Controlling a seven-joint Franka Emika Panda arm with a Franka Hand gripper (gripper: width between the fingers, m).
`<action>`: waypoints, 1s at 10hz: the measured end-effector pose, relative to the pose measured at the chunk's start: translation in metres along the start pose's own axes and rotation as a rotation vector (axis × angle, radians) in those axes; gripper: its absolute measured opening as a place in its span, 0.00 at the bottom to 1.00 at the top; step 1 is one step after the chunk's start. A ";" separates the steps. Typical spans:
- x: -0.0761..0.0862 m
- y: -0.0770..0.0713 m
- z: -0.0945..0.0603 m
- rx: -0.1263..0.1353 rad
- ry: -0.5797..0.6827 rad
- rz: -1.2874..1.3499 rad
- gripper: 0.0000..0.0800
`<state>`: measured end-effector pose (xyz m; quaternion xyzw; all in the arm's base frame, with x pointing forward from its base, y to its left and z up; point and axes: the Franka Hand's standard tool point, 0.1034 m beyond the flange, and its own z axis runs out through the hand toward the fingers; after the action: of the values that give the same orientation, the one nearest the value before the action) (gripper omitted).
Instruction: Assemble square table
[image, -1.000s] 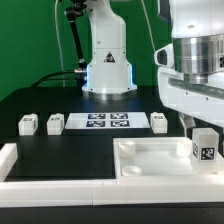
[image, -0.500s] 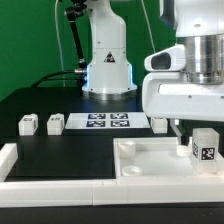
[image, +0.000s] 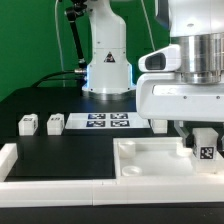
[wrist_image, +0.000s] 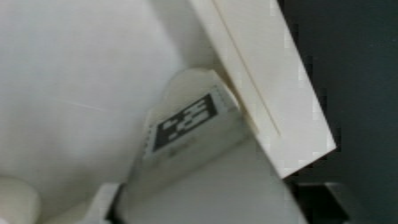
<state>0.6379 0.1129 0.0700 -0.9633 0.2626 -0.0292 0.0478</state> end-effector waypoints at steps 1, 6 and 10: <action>0.001 0.001 0.000 -0.001 0.000 0.088 0.37; 0.004 0.006 0.001 -0.005 0.000 0.498 0.37; -0.001 0.011 0.001 0.002 -0.039 1.116 0.37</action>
Offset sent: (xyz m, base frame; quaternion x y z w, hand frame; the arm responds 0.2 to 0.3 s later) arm 0.0000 0.0000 0.0000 0.0000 0.0000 0.1296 0.9916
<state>0.6313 0.1041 0.0675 -0.6785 0.7317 0.0181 0.0619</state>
